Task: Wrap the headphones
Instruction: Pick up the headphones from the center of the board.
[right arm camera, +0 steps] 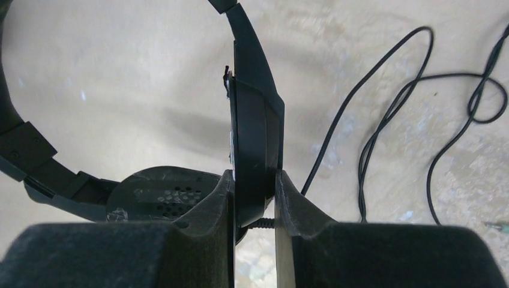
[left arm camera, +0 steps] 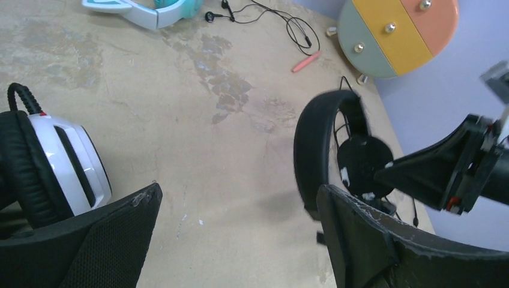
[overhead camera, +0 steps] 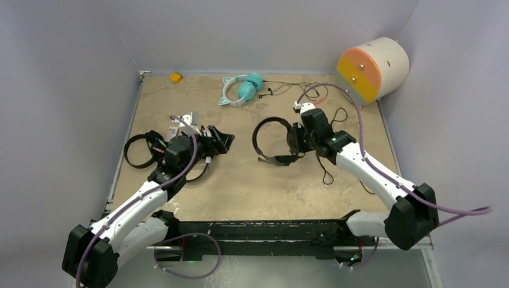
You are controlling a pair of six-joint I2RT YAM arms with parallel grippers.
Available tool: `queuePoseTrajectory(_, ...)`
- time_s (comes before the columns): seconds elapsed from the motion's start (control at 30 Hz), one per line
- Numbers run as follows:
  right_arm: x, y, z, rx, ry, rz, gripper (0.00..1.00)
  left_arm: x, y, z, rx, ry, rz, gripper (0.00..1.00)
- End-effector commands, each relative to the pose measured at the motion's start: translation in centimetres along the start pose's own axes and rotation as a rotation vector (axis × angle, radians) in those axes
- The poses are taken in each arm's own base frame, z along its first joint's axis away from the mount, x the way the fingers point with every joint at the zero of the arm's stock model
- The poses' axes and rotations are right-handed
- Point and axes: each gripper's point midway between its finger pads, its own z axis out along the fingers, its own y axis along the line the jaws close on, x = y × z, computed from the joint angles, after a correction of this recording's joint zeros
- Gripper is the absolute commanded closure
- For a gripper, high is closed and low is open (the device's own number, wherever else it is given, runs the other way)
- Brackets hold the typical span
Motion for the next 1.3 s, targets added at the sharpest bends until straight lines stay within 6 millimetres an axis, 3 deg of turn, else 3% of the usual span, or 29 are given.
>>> queuePoseTrajectory(0.0,3.2,2.0,-1.5,-0.135,0.026,-0.152,0.93,-0.5,-2.6,-0.9,0.097,0.043,0.001,0.0)
queuePoseTrajectory(0.13,5.4,2.6,-2.1,-0.171,0.02,-0.209,0.93,2.2,-5.7,-1.7,0.255,0.223,0.021,0.08)
queuePoseTrajectory(0.33,5.7,2.4,-2.5,-0.157,-0.016,-0.24,0.93,5.8,-7.8,-2.5,0.238,0.405,0.026,0.08)
queuePoseTrajectory(0.5,5.3,3.7,-2.8,-0.2,-0.034,-0.267,0.93,6.8,-6.3,-1.2,-0.003,0.464,0.18,0.18)
queuePoseTrajectory(0.6,5.0,4.4,-3.1,-0.213,-0.039,-0.281,0.93,7.2,-5.3,-0.6,-0.142,0.462,0.291,0.19)
queuePoseTrajectory(0.8,4.5,5.1,-3.6,-0.22,-0.061,-0.297,0.92,7.6,-4.1,0.8,-0.312,0.47,0.401,0.21)
queuePoseTrajectory(1.0,4.6,5.1,-3.4,-0.181,-0.041,-0.313,0.91,7.9,-4.2,1.6,-0.43,0.455,0.497,0.29)
queuePoseTrajectory(1.17,4.4,5.6,-3.4,-0.183,-0.055,-0.32,0.91,9.2,-4.2,1.6,-0.491,0.486,0.544,0.44)
queuePoseTrajectory(1.27,4.4,5.7,-3.4,-0.186,-0.065,-0.32,0.91,10.1,-4.0,1.6,-0.507,0.515,0.563,0.61)
